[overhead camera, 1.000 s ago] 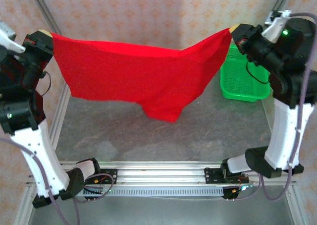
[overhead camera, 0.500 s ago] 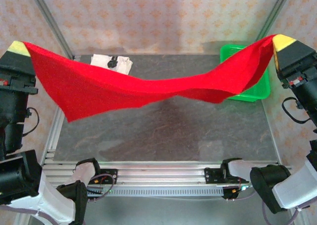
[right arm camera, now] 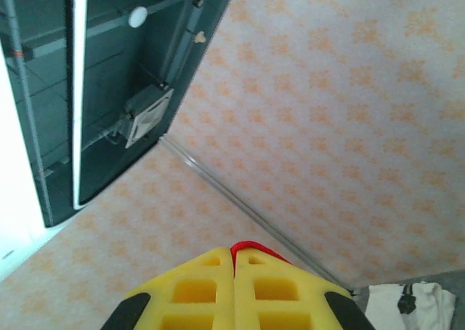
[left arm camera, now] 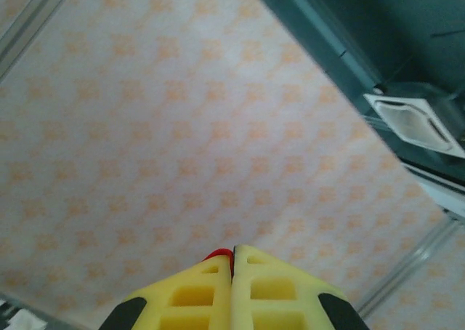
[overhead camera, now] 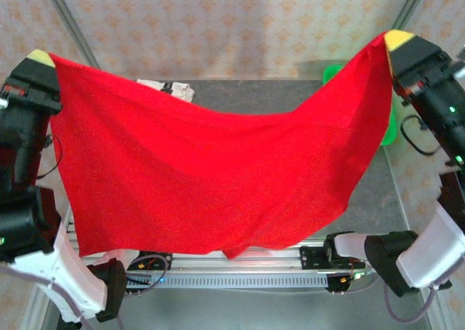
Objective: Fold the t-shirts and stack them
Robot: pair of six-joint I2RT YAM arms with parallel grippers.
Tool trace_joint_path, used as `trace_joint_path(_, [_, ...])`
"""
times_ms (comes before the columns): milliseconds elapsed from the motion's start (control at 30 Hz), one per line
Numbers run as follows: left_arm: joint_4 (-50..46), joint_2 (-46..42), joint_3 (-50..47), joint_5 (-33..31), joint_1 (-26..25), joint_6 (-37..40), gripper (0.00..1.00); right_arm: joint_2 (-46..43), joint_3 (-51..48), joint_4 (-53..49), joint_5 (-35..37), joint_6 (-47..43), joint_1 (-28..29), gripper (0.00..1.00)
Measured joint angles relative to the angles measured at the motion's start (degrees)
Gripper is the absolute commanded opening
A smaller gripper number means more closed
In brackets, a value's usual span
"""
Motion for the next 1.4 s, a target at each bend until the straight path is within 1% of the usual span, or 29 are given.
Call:
trace_joint_path(167, [4.5,5.4,-7.9,-0.4,0.0,2.4,0.0,9.4,-2.2,3.3,0.0,-3.0,-2.3,0.0])
trace_joint_path(267, [7.3,10.9,-10.3,-0.7,-1.7,5.0,0.0,16.4,-4.3,5.7,0.0,-5.0,-3.8,0.0])
trace_joint_path(367, [9.2,19.4,-10.7,-2.1,-5.0,9.1,0.0,25.7,-4.9,7.0,0.3,-7.6,-4.9,0.0])
trace_joint_path(467, [11.3,29.1,-10.6,-3.3,-8.3,13.0,0.01,36.9,-1.0,7.0,0.9,-10.4,-5.2,0.01])
trace_joint_path(500, [11.9,32.3,-10.4,-3.7,-9.1,14.1,0.13,40.5,0.9,6.8,1.3,-11.0,-5.2,0.1])
trace_joint_path(533, [12.0,36.4,-9.7,-4.3,-9.9,15.3,0.18,44.9,3.2,7.0,1.7,-11.5,-5.2,0.15])
trace_joint_path(567, [12.1,40.9,-8.5,-5.2,-10.5,16.2,0.29,48.5,4.5,7.5,2.0,-12.0,-5.2,0.25])
trace_joint_path(600, [12.1,45.0,-7.1,-5.7,-10.9,16.6,0.46,51.1,5.1,8.3,2.4,-12.1,-5.2,0.47])
trace_joint_path(633, [12.3,49.7,-5.2,-6.6,-11.1,16.8,0.56,54.2,5.3,9.6,2.9,-12.2,-5.2,0.63])
trace_joint_path(667, [11.6,55.3,-2.0,-7.4,-11.2,16.9,0.57,57.2,5.3,11.3,3.4,-11.8,-5.2,0.68])
trace_joint_path(700, [10.5,59.4,1.2,-8.0,-11.2,16.5,0.58,59.4,5.4,12.8,3.7,-11.2,-5.3,0.71])
trace_joint_path(733, [9.2,65.2,6.1,-8.7,-11.1,16.1,0.63,61.7,5.4,14.6,3.7,-10.3,-5.3,0.75])
trace_joint_path(767, [7.8,69.8,10.6,-9.5,-11.0,15.7,0.73,64.0,5.6,16.1,3.7,-9.2,-5.3,0.79])
trace_joint_path(800, [6.4,73.1,14.1,-10.2,-10.8,15.1,0.98,65.3,5.7,16.6,4.0,-8.9,-5.3,0.82])
trace_joint_path(833, [4.4,75.9,17.7,-11.0,-10.6,14.4,1.0,66.2,5.7,16.6,4.5,-8.6,-5.3,0.84])
trace_joint_path(900, [0.7,78.3,23.1,-12.5,-10.2,13.0,1.0,66.3,5.7,15.6,5.2,-9.3,-5.3,0.85])
trace_joint_path(967, [-2.6,77.3,27.3,-12.9,-9.4,11.6,1.0,63.8,5.4,12.9,5.8,-11.0,-5.2,0.85])
trace_joint_path(1000, [-3.3,75.4,27.5,-13.0,-9.1,11.4,1.0,61.5,4.2,11.5,5.9,-11.9,-5.2,0.85])
trace_joint_path(1033, [-4.8,72.3,27.0,-13.2,-8.7,11.3,1.0,57.4,1.0,9.6,5.8,-13.3,-5.1,0.85])
trace_joint_path(1067, [-5.4,67.2,23.8,-13.3,-8.3,11.3,1.0,51.8,-3.7,7.7,5.8,-14.8,-5.0,0.85])
trace_joint_path(1100, [-5.6,62.5,20.1,-13.4,-8.0,11.3,1.0,46.2,-8.6,6.6,5.7,-15.8,-4.9,0.86])
trace_joint_path(1133, [-5.4,55.0,13.4,-13.4,-7.6,11.3,1.0,38.3,-15.9,5.7,5.3,-16.7,-4.6,0.86])
trace_joint_path(1200, [-3.9,38.4,-1.4,-12.9,-6.9,11.1,1.0,21.8,-31.0,6.8,3.2,-16.7,-3.9,0.86])
trace_joint_path(1267, [-2.3,21.3,-16.0,-12.2,-6.1,10.4,1.0,3.0,-47.6,9.2,-0.2,-14.7,-3.2,0.86])
trace_joint_path(1333, [-2.6,9.3,-24.9,-11.5,-5.4,9.9,1.0,-12.3,-60.3,11.0,-3.1,-11.6,-2.7,0.86])
trace_joint_path(1367, [-2.9,4.5,-28.7,-10.8,-5.2,9.9,1.0,-20.4,-67.0,11.7,-4.7,-9.6,-2.5,0.86])
trace_joint_path(1400, [-3.0,1.4,-31.9,-10.1,-5.2,9.8,1.0,-25.7,-71.7,12.0,-5.9,-8.2,-2.1,0.86])
